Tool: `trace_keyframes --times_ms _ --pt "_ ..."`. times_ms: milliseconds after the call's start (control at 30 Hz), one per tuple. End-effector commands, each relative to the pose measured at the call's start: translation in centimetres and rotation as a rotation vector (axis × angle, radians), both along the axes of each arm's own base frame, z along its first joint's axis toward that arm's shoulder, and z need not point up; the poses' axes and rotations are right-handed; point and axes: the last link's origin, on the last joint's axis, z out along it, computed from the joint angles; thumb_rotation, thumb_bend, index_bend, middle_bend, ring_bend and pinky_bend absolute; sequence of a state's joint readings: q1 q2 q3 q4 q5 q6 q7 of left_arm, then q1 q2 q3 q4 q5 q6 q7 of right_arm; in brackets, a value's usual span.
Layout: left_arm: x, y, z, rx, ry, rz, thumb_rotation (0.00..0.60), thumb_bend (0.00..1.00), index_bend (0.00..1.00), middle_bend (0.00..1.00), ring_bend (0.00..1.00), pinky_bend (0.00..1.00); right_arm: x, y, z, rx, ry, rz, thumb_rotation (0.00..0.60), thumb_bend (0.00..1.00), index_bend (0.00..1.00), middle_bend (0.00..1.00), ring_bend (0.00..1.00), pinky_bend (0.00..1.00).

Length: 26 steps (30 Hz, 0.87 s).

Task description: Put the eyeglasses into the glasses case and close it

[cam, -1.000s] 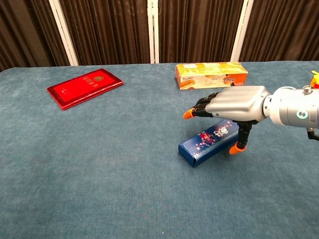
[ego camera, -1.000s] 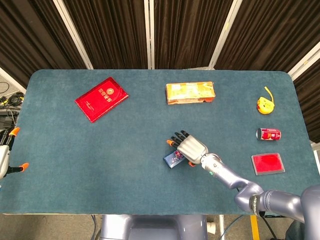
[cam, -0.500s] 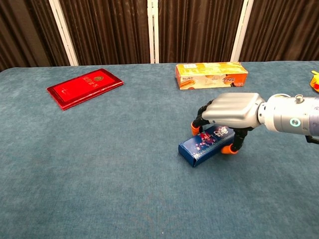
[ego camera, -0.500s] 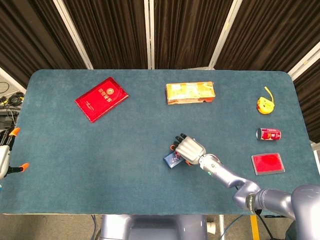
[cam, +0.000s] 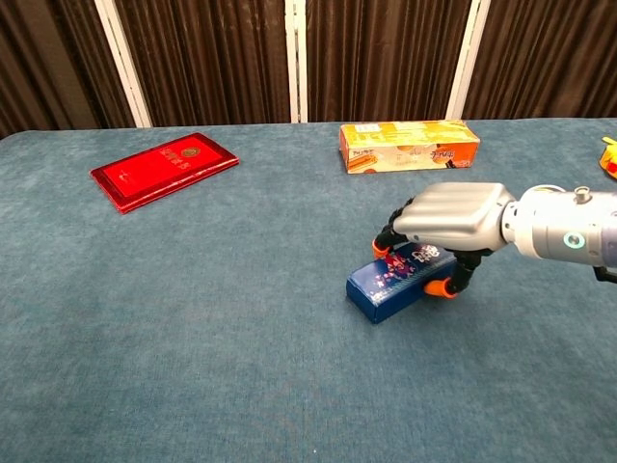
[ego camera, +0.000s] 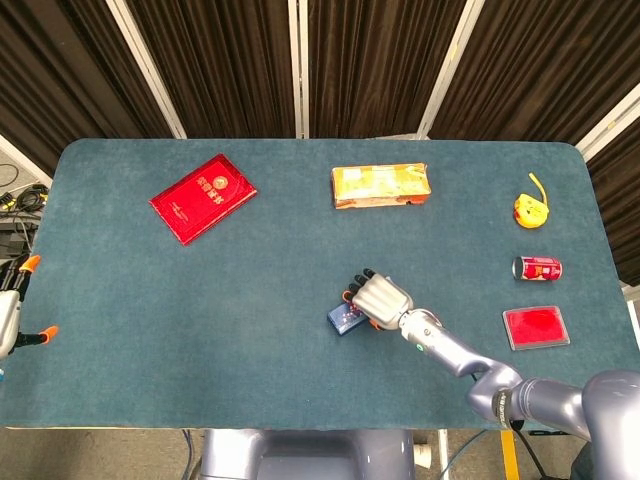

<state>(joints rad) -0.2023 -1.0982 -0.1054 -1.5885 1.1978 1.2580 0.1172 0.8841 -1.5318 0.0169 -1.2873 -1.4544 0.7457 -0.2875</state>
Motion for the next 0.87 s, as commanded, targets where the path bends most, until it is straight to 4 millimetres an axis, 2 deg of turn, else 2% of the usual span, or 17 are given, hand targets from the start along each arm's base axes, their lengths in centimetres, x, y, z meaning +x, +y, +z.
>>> trace_keyframes --times_ms 33,233,333,467,700,867 --pt "0.0 0.0 0.0 -0.001 -0.001 -0.001 0.600 0.00 0.00 0.00 0.00 0.00 0.0 0.2 0.4 -0.015 0.000 0.015 0.600 0.21 0.02 0.02 0.01 0.04" --pt "0.2 -0.1 0.1 0.000 -0.008 -0.009 0.600 0.00 0.00 0.00 0.00 0.00 0.0 1.0 2.4 -0.070 -0.015 0.033 0.600 0.12 0.00 0.00 0.00 0.00" --pt "0.4 -0.2 0.2 0.005 -0.014 -0.017 0.600 0.00 0.00 0.00 0.00 0.00 -0.4 1.7 4.0 -0.103 -0.032 0.025 0.600 0.09 0.00 0.00 0.00 0.00" --pt "0.7 -0.3 0.4 0.010 -0.022 -0.031 0.600 0.00 0.00 0.00 0.00 0.00 -1.3 2.8 6.7 -0.164 -0.067 0.009 0.600 0.00 0.00 0.00 0.00 0.00" --pt "1.4 -0.9 0.4 0.019 -0.019 -0.073 0.600 0.00 0.00 0.00 0.00 0.00 -4.9 5.8 13.5 -0.389 -0.228 -0.062 0.600 0.00 0.00 0.00 0.00 0.00" --pt "2.1 -1.6 0.6 0.037 -0.026 -0.107 0.600 0.00 0.00 0.00 0.00 0.00 -7.6 7.9 16.7 -0.502 -0.348 -0.161 0.600 0.00 0.00 0.00 0.00 0.00"
